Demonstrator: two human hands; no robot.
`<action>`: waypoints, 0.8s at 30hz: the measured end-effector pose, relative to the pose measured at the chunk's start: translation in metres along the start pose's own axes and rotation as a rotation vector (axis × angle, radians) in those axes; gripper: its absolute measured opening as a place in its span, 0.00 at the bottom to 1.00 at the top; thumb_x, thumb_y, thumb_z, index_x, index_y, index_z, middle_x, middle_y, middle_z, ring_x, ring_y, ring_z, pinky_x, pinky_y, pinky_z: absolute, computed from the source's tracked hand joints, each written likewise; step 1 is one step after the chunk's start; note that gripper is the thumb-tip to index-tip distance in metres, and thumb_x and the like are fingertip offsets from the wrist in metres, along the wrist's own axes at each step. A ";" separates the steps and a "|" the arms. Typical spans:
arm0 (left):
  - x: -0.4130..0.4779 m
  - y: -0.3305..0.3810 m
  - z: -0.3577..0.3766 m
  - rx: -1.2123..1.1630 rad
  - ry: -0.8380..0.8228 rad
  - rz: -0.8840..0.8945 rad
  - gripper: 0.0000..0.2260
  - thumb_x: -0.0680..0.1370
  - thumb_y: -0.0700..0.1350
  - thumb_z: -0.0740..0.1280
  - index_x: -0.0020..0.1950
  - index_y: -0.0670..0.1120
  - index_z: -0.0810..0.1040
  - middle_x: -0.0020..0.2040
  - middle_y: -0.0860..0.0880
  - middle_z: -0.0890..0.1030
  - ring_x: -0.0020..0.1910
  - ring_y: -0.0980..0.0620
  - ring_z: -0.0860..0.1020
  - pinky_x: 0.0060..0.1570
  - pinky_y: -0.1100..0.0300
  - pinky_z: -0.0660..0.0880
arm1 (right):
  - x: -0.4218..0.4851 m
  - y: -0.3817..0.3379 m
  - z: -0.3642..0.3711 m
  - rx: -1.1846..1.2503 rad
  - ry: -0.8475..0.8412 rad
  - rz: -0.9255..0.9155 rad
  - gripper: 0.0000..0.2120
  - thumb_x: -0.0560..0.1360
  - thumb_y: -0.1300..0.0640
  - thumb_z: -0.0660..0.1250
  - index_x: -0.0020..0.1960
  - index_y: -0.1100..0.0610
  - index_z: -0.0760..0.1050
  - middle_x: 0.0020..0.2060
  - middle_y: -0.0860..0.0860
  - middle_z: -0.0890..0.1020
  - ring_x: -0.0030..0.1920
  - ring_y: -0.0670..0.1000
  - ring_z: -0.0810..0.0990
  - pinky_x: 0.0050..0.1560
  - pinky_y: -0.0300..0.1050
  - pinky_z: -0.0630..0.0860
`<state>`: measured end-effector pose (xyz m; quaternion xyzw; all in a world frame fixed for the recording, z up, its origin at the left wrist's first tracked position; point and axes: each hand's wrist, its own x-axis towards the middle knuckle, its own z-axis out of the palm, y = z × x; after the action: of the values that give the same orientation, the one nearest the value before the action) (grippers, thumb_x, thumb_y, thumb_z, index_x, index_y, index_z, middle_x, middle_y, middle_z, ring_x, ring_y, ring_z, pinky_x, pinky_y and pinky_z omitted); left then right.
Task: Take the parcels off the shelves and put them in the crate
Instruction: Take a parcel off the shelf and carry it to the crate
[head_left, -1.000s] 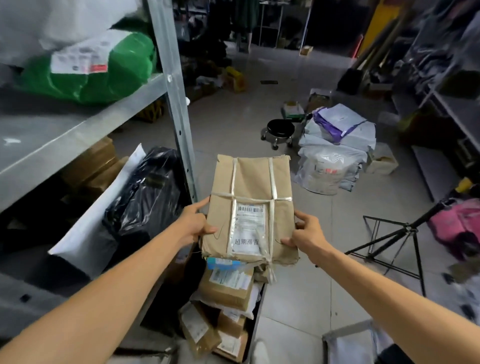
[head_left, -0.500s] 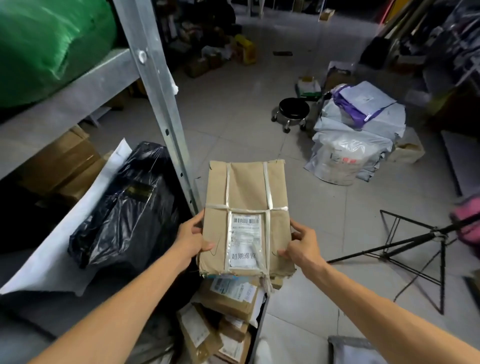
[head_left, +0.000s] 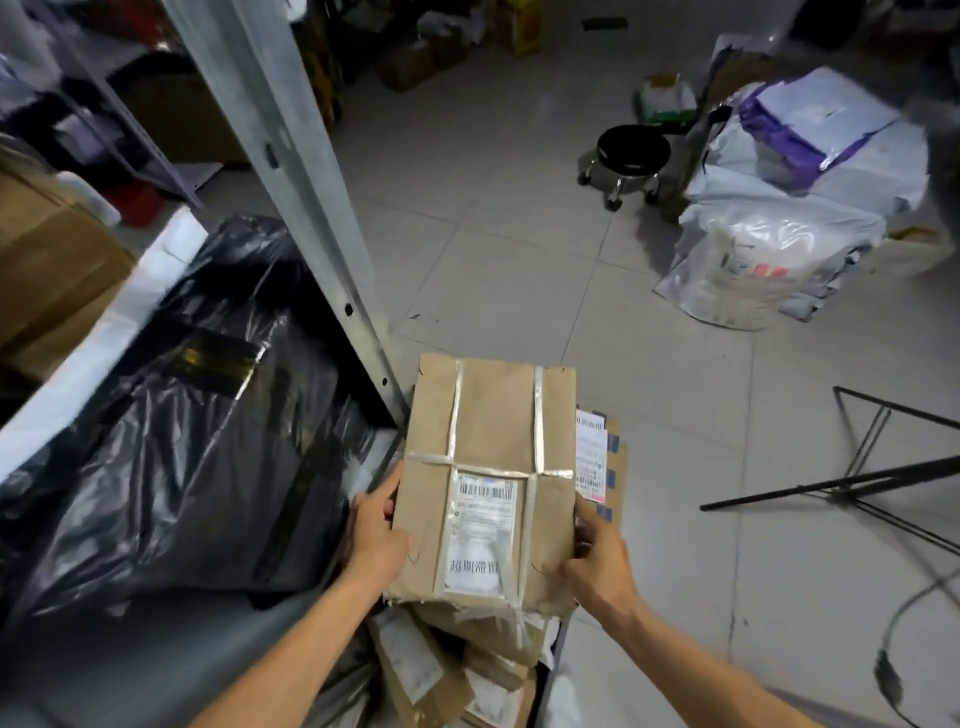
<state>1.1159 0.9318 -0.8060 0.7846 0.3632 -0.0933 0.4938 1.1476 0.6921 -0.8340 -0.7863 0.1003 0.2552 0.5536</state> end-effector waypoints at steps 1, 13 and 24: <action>0.005 -0.003 0.000 0.035 -0.008 0.007 0.40 0.71 0.22 0.63 0.75 0.54 0.63 0.53 0.37 0.76 0.48 0.42 0.78 0.55 0.51 0.78 | 0.001 0.002 0.001 -0.006 -0.016 -0.001 0.40 0.59 0.75 0.64 0.66 0.46 0.74 0.45 0.46 0.84 0.42 0.44 0.82 0.36 0.38 0.79; 0.005 -0.010 0.003 0.157 -0.069 0.004 0.38 0.73 0.31 0.67 0.77 0.57 0.60 0.58 0.42 0.77 0.58 0.44 0.77 0.60 0.45 0.75 | 0.007 0.000 -0.005 -0.226 -0.081 0.045 0.42 0.66 0.68 0.74 0.75 0.48 0.62 0.46 0.44 0.79 0.49 0.48 0.78 0.48 0.40 0.76; -0.002 -0.006 0.008 0.225 -0.074 -0.077 0.31 0.73 0.35 0.67 0.75 0.49 0.62 0.66 0.45 0.72 0.65 0.44 0.72 0.63 0.46 0.72 | 0.009 0.001 -0.010 -0.243 -0.031 0.074 0.31 0.68 0.56 0.76 0.67 0.54 0.66 0.50 0.46 0.78 0.49 0.48 0.77 0.44 0.40 0.75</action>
<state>1.1120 0.9255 -0.8129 0.8165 0.3617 -0.1812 0.4120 1.1581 0.6839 -0.8367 -0.8392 0.0891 0.2981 0.4460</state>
